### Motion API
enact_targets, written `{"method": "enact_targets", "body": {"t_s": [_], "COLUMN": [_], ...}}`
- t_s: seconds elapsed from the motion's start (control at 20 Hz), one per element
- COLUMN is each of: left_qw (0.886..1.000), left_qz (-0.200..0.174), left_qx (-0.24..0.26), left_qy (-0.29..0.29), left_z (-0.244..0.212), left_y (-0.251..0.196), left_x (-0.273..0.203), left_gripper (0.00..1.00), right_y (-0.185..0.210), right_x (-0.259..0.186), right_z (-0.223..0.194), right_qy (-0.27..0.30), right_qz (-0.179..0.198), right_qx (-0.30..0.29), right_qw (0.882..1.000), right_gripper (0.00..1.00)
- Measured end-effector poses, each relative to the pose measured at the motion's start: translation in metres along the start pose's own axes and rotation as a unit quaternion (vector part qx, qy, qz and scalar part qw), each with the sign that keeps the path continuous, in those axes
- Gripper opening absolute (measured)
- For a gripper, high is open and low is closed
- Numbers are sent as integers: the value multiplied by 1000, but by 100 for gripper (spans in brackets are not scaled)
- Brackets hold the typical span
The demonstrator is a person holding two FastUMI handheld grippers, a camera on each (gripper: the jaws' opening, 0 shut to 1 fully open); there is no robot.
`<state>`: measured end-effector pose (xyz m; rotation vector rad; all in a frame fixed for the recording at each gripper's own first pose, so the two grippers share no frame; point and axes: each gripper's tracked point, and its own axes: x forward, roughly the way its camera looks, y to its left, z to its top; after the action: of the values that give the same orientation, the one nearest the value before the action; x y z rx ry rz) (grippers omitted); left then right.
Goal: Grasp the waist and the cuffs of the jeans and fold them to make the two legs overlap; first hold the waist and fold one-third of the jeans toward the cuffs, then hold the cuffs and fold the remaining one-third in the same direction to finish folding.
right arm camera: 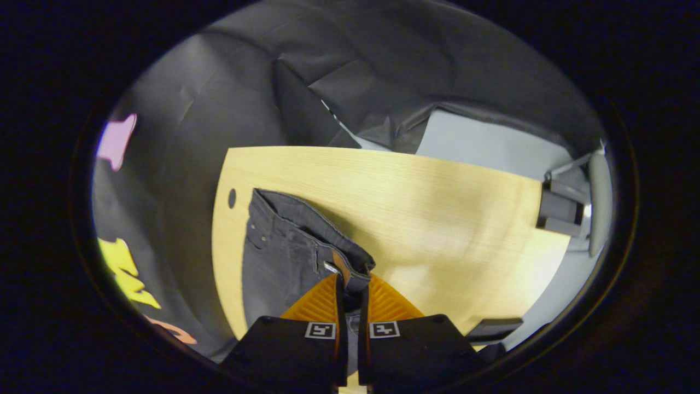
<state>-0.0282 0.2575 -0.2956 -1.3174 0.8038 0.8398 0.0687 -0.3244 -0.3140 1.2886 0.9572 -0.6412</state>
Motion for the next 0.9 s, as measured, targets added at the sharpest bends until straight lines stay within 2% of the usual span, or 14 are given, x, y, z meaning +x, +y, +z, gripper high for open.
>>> {"method": "enact_targets", "body": {"t_s": [0.1, 0.3, 0.4, 0.45, 0.55, 0.75, 0.9], "left_qw": [998, 995, 995, 995, 993, 991, 991], "left_qz": [51, 91, 86, 83, 81, 68, 66], "left_qx": [-19, -31, -47, -57, -78, -110, -110], "left_qy": [-6, 6, 16, 21, 32, 40, 42], "left_z": [6, 9, 10, 11, 12, 18, 25], "left_y": [9, -2, -21, -30, -53, -104, -137], "left_x": [-12, -13, -15, -16, -17, -16, -6], "left_gripper": [3, 4, 3, 3, 3, 3, 4], "right_y": [18, 46, 62, 71, 85, 127, 154], "right_x": [-8, -14, -17, -17, -15, -11, -2], "right_z": [-1, 3, 6, 8, 13, 24, 36], "right_qy": [20, 37, 48, 51, 56, 70, 71], "right_qz": [26, 50, 59, 63, 66, 83, 86], "right_qx": [41, 63, 74, 78, 82, 102, 102], "right_qw": [999, 996, 994, 994, 993, 989, 988], "right_gripper": [7, 8, 8, 4, 7, 7, 7]}}
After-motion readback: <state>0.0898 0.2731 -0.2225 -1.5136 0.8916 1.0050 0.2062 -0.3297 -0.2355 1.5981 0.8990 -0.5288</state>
